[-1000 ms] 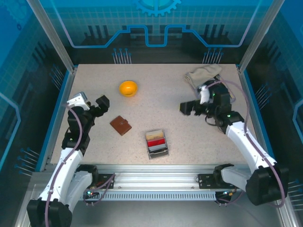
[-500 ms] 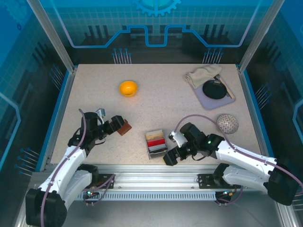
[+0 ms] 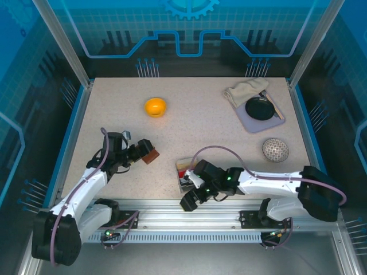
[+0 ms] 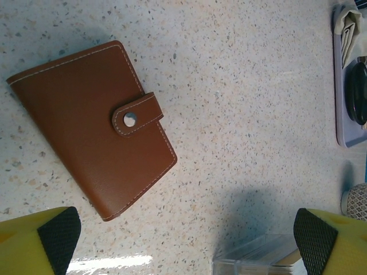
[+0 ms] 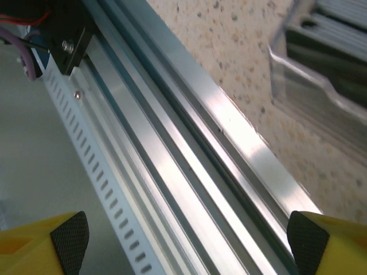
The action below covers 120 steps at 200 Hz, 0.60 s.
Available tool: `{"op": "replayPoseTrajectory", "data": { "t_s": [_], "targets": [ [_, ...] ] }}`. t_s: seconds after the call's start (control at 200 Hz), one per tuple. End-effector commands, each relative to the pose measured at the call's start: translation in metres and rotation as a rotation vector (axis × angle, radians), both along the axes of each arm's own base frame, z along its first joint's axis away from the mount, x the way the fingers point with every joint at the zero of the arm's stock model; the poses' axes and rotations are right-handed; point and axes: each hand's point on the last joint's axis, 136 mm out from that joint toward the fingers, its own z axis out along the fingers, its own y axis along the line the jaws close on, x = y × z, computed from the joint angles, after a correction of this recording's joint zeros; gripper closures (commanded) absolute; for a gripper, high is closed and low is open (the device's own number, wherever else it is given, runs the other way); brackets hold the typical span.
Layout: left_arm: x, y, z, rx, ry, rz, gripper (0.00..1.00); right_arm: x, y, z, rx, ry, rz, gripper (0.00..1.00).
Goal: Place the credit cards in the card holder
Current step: Move the storage box to the center of the table.
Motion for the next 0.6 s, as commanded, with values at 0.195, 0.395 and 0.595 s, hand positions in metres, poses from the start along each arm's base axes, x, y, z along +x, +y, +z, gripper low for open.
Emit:
{"op": "replayPoseTrajectory", "data": {
  "t_s": [0.195,0.395,0.595],
  "targets": [
    [0.005,0.001,0.013,0.054,-0.002,-0.027,0.01,0.051,0.021,-0.02,-0.205,-0.234,-0.138,0.11],
    [0.007,0.003,0.013,0.081,-0.004,-0.034,0.01,0.097,0.026,-0.026,-0.281,-0.344,-0.254,0.15],
    [0.012,0.006,0.01,0.1,0.013,-0.026,0.01,0.145,0.037,-0.03,-0.264,-0.318,-0.294,0.18]
  ]
}}
